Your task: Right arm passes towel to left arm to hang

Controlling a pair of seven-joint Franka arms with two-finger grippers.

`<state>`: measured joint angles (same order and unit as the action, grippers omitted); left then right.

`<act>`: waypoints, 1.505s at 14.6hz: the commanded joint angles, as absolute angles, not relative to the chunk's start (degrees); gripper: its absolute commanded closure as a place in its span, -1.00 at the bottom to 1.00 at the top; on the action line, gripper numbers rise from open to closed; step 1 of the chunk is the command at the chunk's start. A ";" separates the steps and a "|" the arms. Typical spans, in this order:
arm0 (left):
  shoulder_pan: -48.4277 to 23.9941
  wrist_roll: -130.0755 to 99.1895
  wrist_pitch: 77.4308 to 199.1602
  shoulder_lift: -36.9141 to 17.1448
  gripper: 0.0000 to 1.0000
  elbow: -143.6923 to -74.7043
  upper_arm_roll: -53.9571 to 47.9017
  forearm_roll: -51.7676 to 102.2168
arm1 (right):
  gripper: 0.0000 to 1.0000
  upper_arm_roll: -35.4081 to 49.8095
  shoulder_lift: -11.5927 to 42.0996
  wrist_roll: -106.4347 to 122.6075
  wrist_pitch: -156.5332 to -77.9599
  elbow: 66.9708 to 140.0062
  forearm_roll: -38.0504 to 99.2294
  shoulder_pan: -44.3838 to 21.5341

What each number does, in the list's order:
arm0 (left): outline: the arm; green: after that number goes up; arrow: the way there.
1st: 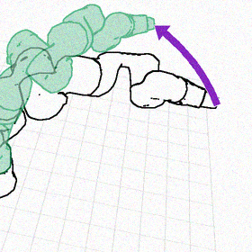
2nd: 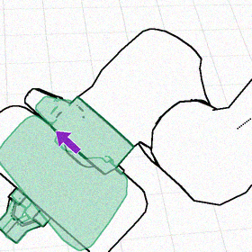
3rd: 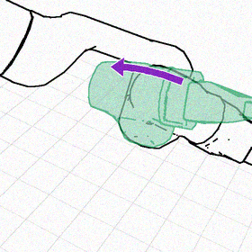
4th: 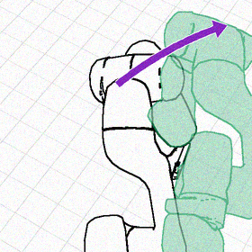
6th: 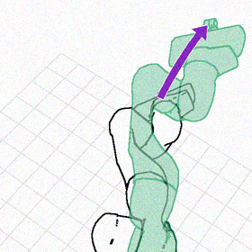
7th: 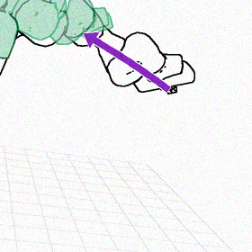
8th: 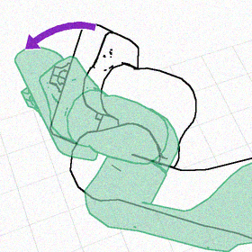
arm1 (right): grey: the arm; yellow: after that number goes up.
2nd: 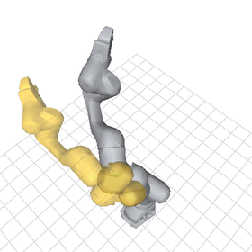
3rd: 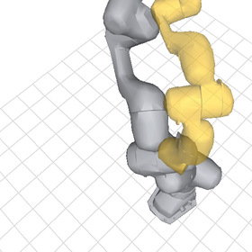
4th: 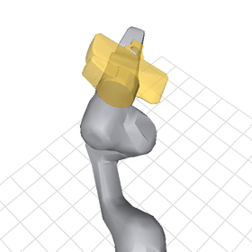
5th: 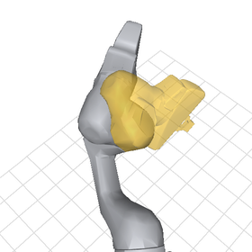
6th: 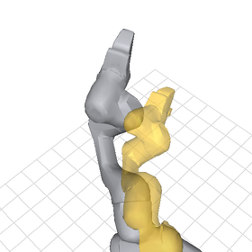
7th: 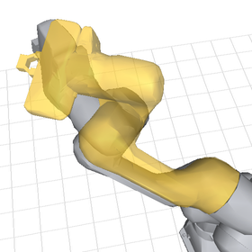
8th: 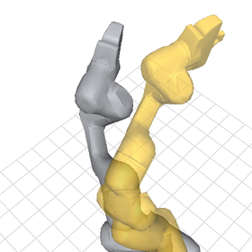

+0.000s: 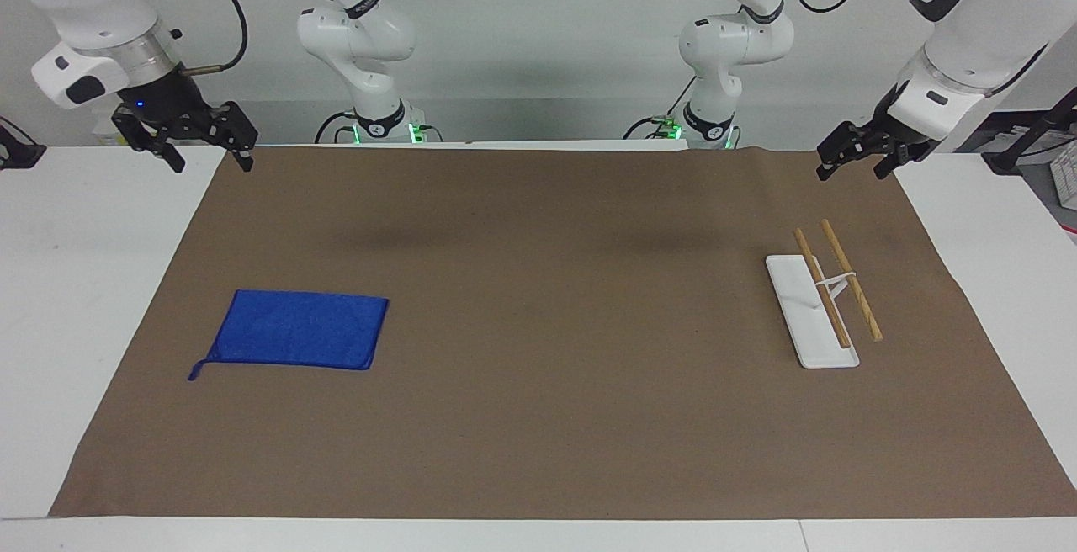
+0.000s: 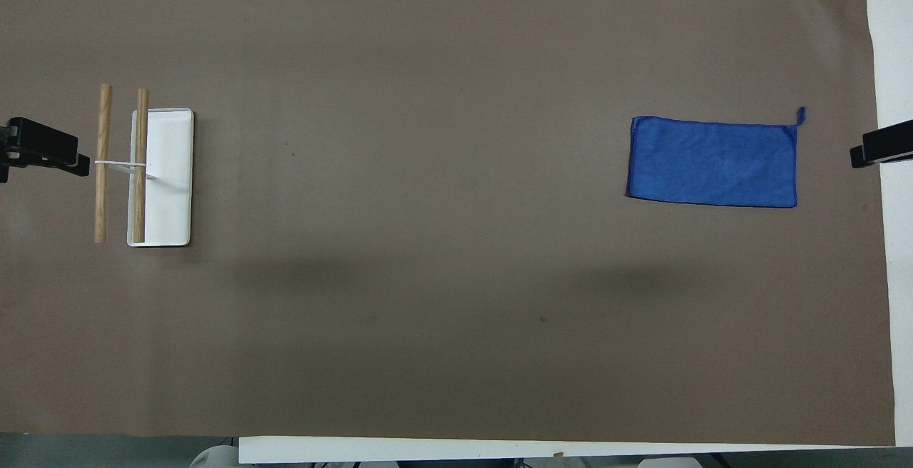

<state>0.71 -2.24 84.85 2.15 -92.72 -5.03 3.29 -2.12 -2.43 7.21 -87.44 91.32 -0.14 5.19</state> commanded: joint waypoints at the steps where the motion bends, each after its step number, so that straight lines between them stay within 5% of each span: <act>1: 0.88 -2.55 85.34 2.64 -1.00 -93.52 -5.10 3.69 | -0.99 -2.89 -4.21 8.61 -87.45 94.99 0.88 5.98; 6: 0.88 -2.55 85.43 2.64 -1.00 -93.52 -5.10 3.69 | -0.99 -3.25 -4.31 8.70 -94.19 100.43 0.88 6.06; 11: 0.88 -2.55 85.43 2.64 -1.00 -93.52 -5.10 3.69 | -0.97 -3.69 -3.26 15.37 -118.42 117.91 0.97 6.15; 16: 0.88 -2.55 85.43 2.64 -1.00 -93.52 -5.01 3.69 | -0.92 -3.78 5.08 19.68 -134.10 123.83 0.97 6.50; 22: 0.88 -2.55 85.43 2.64 -1.00 -93.52 -5.01 3.69 | -0.89 -3.60 13.44 22.15 -143.60 124.72 1.05 7.91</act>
